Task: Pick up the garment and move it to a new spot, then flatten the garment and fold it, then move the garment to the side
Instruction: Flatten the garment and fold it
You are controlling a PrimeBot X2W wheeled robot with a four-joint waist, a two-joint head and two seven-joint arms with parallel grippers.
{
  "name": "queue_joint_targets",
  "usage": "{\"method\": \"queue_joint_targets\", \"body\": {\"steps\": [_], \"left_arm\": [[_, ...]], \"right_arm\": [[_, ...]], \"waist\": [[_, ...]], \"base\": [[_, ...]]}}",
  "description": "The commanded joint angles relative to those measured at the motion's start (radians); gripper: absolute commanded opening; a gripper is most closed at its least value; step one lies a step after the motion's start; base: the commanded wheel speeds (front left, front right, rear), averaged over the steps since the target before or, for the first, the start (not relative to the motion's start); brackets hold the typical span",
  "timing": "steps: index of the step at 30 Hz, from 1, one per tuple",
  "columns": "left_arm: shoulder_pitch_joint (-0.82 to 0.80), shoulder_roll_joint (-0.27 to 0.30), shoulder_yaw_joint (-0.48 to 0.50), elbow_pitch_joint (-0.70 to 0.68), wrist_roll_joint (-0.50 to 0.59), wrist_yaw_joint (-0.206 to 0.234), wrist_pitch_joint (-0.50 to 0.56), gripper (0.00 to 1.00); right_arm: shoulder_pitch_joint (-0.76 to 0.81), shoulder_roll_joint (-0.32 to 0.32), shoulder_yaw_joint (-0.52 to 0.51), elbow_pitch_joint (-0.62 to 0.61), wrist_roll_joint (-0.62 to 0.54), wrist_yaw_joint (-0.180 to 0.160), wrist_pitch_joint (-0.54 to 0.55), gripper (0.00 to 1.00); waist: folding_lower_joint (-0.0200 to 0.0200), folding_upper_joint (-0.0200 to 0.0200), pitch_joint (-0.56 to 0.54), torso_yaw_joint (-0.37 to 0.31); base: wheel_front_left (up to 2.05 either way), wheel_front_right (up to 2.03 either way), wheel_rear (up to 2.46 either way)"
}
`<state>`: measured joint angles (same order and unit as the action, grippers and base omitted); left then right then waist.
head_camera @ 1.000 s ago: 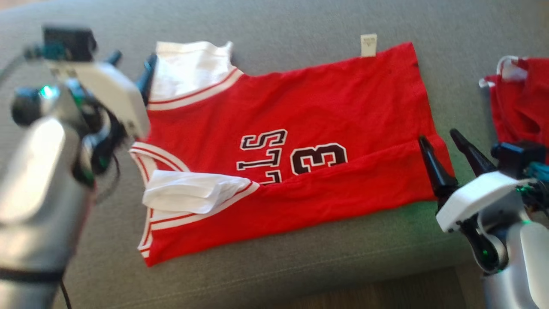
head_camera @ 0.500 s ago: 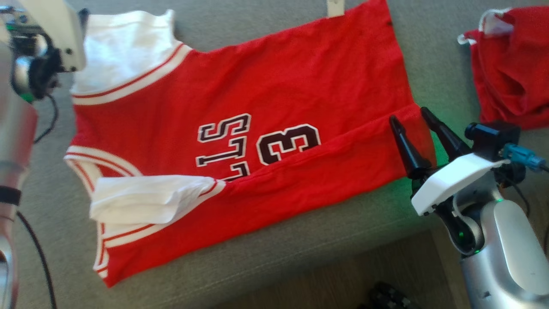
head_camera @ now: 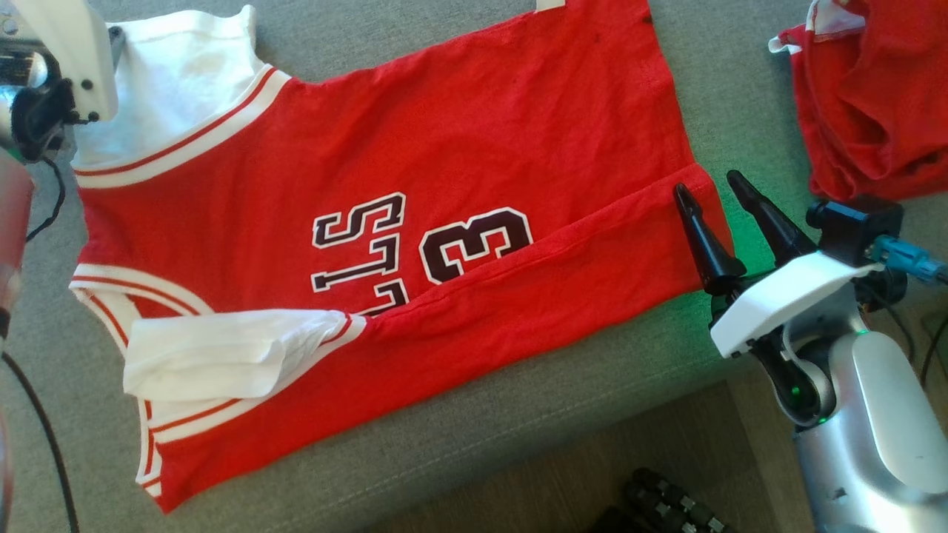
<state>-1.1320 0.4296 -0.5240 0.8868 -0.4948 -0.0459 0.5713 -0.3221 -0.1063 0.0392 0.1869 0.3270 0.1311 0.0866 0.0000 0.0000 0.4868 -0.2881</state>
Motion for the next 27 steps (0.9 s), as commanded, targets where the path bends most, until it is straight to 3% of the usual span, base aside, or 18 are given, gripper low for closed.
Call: {"method": "queue_joint_targets", "body": {"steps": [1, 2, 3, 9, 16, 27], "left_arm": [[-0.034, 0.045, 0.017, -0.005, 0.001, -0.009, 0.012, 0.4], [-0.035, 0.043, 0.015, 0.0, -0.002, -0.014, 0.015, 0.06], [-0.037, 0.042, 0.013, 0.003, -0.005, -0.019, 0.016, 0.0], [-0.054, 0.048, 0.009, 0.001, 0.007, -0.023, -0.078, 0.0], [-0.083, 0.028, -0.01, 0.008, 0.02, -0.039, -0.161, 0.0], [-0.113, -0.003, -0.043, 0.021, 0.017, -0.063, -0.223, 0.0]], "right_arm": [[-0.018, -0.016, 0.018, -0.027, 0.006, 0.0, -0.011, 1.0], [-0.022, -0.017, 0.019, -0.027, 0.007, 0.0, -0.01, 1.0], [-0.026, -0.02, 0.02, -0.028, 0.007, 0.0, -0.009, 1.0], [-0.098, -0.022, 0.013, -0.011, -0.001, 0.0, 0.021, 1.0], [-0.319, 0.003, -0.005, 0.118, -0.014, 0.0, 0.146, 1.0], [-0.617, 0.032, 0.004, 0.451, -0.066, 0.0, 0.267, 1.0]], "waist": [[0.0, 0.0, -0.001, 0.001], [0.0, 0.0, -0.002, 0.002], [0.0, 0.0, -0.002, 0.002], [0.0, 0.0, -0.001, 0.007], [0.0, 0.0, -0.005, 0.04], [0.0, 0.0, -0.001, 0.09]], "base": [[0.0, 0.0, 0.0], [0.0, 0.0, 0.0], [0.0, 0.0, 0.0], [0.0, 0.0, 0.0], [0.0, 0.0, 0.0], [0.0, 0.0, 0.0]]}}
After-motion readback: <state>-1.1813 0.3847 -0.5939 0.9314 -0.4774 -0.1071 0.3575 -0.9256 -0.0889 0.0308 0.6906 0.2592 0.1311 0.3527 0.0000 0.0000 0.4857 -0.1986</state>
